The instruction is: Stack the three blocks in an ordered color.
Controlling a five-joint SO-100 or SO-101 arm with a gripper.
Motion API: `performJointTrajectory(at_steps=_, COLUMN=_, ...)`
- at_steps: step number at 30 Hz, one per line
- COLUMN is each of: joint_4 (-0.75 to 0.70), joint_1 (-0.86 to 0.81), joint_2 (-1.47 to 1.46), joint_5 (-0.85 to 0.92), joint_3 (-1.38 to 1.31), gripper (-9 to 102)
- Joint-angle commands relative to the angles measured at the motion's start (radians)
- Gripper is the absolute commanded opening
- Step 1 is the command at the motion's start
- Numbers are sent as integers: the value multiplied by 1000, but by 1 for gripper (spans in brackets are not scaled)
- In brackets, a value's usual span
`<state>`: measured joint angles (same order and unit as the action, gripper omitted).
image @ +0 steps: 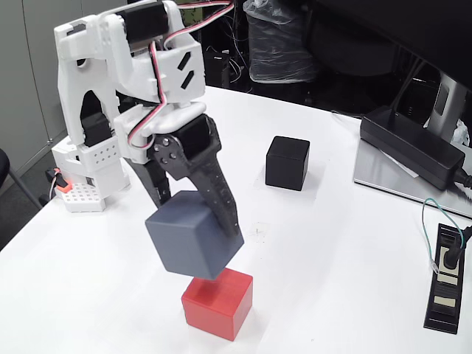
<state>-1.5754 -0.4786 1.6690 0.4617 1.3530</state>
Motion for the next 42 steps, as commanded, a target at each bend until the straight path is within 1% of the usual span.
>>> performJointTrajectory(at_steps=1, joint_4=5, joint_1=-32, joint_2=-6, joint_5=41, joint_3=-32, gripper=0)
performJointTrajectory(at_steps=8, joint_4=8, joint_1=-31, joint_2=-135, joint_5=69, joint_3=-49, gripper=0)
performJointTrajectory(at_steps=14, joint_4=14, joint_1=-29, joint_2=-163, joint_5=69, joint_3=-51, gripper=0)
performJointTrajectory(at_steps=18, joint_4=91, joint_1=-29, joint_2=-164, joint_5=57, joint_3=-49, gripper=0)
performJointTrajectory(at_steps=21, joint_4=118, joint_1=-29, joint_2=-164, joint_5=57, joint_3=-38, gripper=0)
performJointTrajectory(at_steps=30, joint_4=118, joint_1=-25, joint_2=-166, joint_5=66, joint_3=-34, gripper=0)
performJointTrajectory(at_steps=36, joint_4=117, joint_1=51, joint_2=-166, joint_5=67, joint_3=14, gripper=0)
performJointTrajectory(at_steps=42, joint_4=117, joint_1=58, joint_2=-161, joint_5=67, joint_3=48, gripper=0)
